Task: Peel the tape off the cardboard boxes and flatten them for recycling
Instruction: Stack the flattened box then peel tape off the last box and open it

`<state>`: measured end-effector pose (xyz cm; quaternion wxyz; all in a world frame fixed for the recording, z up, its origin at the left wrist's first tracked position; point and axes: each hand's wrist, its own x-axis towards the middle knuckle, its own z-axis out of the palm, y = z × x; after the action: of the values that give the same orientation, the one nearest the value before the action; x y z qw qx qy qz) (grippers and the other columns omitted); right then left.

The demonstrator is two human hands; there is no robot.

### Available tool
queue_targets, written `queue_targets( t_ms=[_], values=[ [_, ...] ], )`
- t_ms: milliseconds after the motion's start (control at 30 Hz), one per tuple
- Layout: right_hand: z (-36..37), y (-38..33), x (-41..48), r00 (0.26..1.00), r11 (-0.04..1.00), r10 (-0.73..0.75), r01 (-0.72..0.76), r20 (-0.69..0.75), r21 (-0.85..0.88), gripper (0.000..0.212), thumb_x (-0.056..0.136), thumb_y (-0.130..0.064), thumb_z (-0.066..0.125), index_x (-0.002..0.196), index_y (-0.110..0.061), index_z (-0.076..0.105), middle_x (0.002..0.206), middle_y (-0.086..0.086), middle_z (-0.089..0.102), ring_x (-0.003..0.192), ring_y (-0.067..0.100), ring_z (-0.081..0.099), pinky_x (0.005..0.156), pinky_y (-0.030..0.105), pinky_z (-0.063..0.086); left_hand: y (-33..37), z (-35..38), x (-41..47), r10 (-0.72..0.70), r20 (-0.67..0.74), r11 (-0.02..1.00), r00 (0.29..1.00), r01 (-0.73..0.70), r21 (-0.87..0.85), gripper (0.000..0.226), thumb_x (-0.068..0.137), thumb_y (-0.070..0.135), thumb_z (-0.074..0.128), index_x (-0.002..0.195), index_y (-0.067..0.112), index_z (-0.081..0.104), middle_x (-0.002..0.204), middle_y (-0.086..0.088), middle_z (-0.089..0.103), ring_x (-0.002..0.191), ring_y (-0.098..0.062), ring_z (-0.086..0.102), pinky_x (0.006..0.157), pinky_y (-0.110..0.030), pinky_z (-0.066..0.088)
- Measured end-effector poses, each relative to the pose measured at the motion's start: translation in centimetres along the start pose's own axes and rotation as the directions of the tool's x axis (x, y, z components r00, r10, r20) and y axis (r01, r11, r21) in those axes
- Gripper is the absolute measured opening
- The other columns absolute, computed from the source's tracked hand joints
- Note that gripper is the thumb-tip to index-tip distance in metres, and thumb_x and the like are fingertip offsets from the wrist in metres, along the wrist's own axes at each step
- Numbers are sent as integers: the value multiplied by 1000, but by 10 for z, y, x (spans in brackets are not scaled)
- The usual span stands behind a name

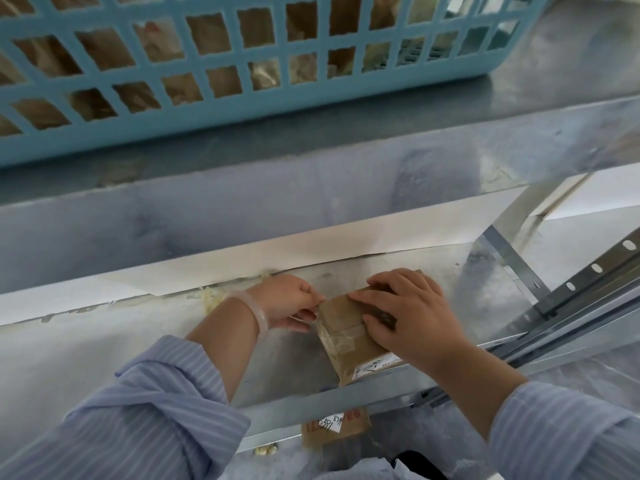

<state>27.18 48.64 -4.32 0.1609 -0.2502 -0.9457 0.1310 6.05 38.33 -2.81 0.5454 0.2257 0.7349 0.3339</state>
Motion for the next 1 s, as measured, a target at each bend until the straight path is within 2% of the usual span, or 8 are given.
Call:
queue_targets(
  t_ms=[133,333,467,567,733,800,867,1000],
  values=[
    [1,1,1,1000,1000,-5,5,1,-8,36,85,-53,48,117,-48,64,115,-17,59,115,12,49,104,41,38,-10,5,-4,51,-67,990,996,-59,-129,12,95,12,59,84,8,64,81,-8,65,67,-12,62,67,-28,58],
    [1,1,1,1000,1000,-13,13,-8,-17,35,85,-51,49,116,-47,65,114,-17,59,114,13,50,103,42,39,-22,4,-10,133,-176,989,975,-144,-46,16,92,22,64,81,12,71,76,-1,71,69,-9,68,63,-24,57],
    [0,-1,1,1000,1000,-13,13,-6,-22,36,85,-51,48,116,-47,66,115,-16,60,113,14,50,103,41,38,-9,-1,-8,97,-119,995,988,-97,4,15,88,27,69,86,12,71,83,-2,73,71,-7,69,69,-28,59],
    [0,-1,1,1000,999,-15,15,3,-33,36,85,-51,47,116,-47,65,116,-15,60,114,14,50,104,41,37,3,-6,-6,24,-55,999,998,-21,48,11,87,22,71,84,10,70,84,-4,72,73,-11,69,75,-35,60],
    [0,-1,2,1000,999,-17,18,4,-43,36,85,-51,47,116,-47,66,115,-14,61,113,15,50,103,40,38,25,-11,-6,-13,-13,954,1000,16,299,13,86,18,70,88,5,72,84,-6,73,83,-17,72,80,-41,60],
    [0,-1,2,1000,998,-22,22,5,-53,36,85,-51,47,116,-47,66,116,-14,61,113,14,50,103,39,37,28,-10,-8,-5,-8,939,1000,7,344,15,87,18,68,92,4,71,88,-7,73,85,-18,72,80,-40,60],
    [0,-1,1,1000,998,-25,25,1,-57,36,86,-51,47,116,-46,66,116,-14,61,114,14,51,103,38,37,24,-8,-11,15,-16,952,1000,-10,307,17,90,22,66,91,6,71,91,-7,73,85,-17,72,78,-35,60],
    [1,-1,0,999,999,-13,12,-35,-41,36,86,-49,48,115,-43,68,115,-13,61,114,16,52,104,38,37,-1,4,-18,101,-101,995,990,-98,30,14,93,20,63,93,7,68,90,-7,73,75,-10,70,72,-27,59]
  ],
)
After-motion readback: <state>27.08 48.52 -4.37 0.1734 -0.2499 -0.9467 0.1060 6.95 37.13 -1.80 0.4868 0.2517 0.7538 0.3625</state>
